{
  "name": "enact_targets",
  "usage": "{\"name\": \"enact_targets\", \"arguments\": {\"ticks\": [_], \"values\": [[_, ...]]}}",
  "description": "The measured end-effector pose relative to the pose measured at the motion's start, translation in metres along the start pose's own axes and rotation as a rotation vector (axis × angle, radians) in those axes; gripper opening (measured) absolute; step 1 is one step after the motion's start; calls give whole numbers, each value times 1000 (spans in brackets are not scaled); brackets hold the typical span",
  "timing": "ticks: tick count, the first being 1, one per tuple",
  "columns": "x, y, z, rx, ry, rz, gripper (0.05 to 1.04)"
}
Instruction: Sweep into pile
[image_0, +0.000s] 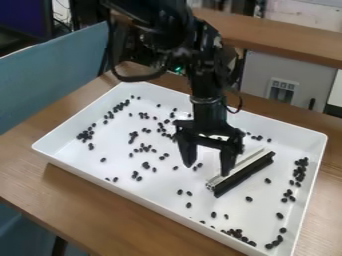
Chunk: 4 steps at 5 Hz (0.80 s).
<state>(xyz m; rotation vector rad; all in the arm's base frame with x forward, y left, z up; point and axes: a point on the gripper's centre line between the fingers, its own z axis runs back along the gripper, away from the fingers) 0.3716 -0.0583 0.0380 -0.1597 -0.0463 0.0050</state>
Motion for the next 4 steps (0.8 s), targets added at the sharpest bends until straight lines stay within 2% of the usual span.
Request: {"name": "enact_targets", "arguments": {"ticks": [1, 2, 3, 4], "values": [[8, -4, -8, -31, 4, -13, 999], [13, -4, -15, -32, 0, -10, 1000], [18, -12, -18, -23, -6, -28, 1000], [11, -33, -28, -6, 17, -83, 999]]}}
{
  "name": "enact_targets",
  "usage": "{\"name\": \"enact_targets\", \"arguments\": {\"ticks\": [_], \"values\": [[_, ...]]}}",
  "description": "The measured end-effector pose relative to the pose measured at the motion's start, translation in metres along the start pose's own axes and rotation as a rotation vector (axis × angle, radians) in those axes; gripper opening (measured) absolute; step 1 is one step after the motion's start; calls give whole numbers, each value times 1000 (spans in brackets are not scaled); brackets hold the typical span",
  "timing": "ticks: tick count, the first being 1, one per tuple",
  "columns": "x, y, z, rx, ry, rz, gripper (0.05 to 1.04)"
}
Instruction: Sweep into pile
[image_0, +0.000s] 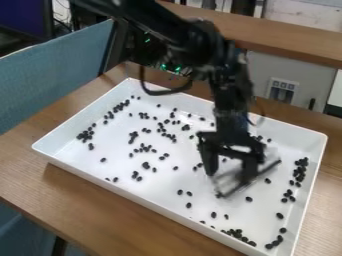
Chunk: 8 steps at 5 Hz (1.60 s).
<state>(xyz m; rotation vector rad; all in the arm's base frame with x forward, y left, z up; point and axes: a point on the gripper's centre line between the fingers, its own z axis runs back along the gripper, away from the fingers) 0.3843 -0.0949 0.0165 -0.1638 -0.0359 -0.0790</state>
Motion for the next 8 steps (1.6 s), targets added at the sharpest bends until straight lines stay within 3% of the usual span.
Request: {"name": "enact_targets", "arguments": {"ticks": [2, 3, 4, 5, 6, 7, 8], "values": [[-5, -19, -7, 34, 6, -49, 972], [-8, -20, -9, 23, 8, -43, 697], [-8, -17, -8, 69, 15, -14, 438], [-11, -14, -3, 106, 44, 22, 409], [-12, 11, 22, 167, 39, 106, 409], [-18, 61, 57, 264, 14, 257, 408], [-32, 103, 68, 390, 20, 400, 408]]}}
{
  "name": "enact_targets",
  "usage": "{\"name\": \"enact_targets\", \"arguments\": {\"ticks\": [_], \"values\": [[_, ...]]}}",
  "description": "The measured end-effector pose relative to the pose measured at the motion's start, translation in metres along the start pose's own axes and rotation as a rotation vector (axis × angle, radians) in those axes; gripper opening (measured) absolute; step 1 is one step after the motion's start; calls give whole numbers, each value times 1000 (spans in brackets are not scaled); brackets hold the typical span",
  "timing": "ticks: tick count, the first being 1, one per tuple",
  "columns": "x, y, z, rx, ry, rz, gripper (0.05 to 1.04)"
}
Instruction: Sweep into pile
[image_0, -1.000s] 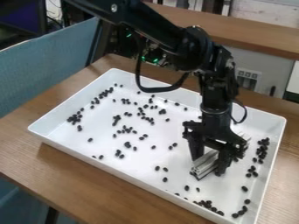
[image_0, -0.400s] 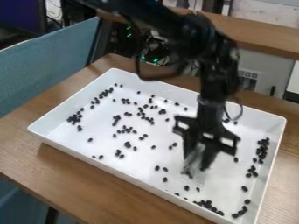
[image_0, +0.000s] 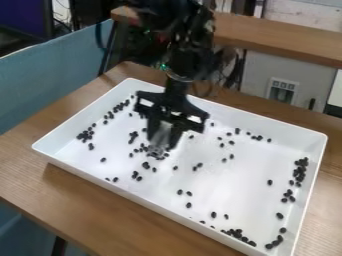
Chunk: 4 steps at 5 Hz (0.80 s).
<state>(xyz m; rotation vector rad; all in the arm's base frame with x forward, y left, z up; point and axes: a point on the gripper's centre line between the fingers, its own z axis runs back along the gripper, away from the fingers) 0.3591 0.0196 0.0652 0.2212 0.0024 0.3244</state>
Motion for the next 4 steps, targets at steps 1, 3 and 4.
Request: {"name": "enact_targets", "arguments": {"ticks": [1, 3, 4], "values": [[2, 39, -16, 93, 3, 43, 408], [30, 129, -46, 118, -99, 41, 408], [38, 149, -68, 92, -55, 36, 407]]}}
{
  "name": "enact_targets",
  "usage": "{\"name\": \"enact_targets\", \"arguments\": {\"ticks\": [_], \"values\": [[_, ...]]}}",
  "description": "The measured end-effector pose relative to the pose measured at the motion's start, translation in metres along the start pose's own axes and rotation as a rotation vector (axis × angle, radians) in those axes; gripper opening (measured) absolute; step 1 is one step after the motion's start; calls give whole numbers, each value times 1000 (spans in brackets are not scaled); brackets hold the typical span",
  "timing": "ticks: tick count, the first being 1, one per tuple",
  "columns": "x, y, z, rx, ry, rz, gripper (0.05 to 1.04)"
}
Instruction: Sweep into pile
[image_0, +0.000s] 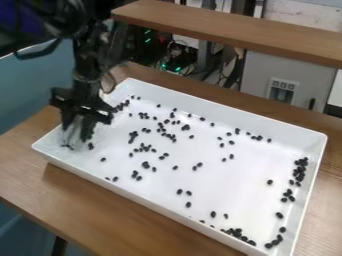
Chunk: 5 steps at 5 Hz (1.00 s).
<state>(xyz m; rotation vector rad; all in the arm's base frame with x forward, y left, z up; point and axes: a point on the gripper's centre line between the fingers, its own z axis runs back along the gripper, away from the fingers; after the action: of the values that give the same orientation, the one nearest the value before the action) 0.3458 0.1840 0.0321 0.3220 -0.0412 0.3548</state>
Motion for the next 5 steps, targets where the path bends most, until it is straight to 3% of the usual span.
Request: {"name": "enact_targets", "arguments": {"ticks": [1, 4, 5], "values": [[5, -4, -7, -1, 21, -23, 407], [-1, -71, 1, -45, -4, -246, 407], [-16, -120, 17, -97, -18, -365, 406]]}}
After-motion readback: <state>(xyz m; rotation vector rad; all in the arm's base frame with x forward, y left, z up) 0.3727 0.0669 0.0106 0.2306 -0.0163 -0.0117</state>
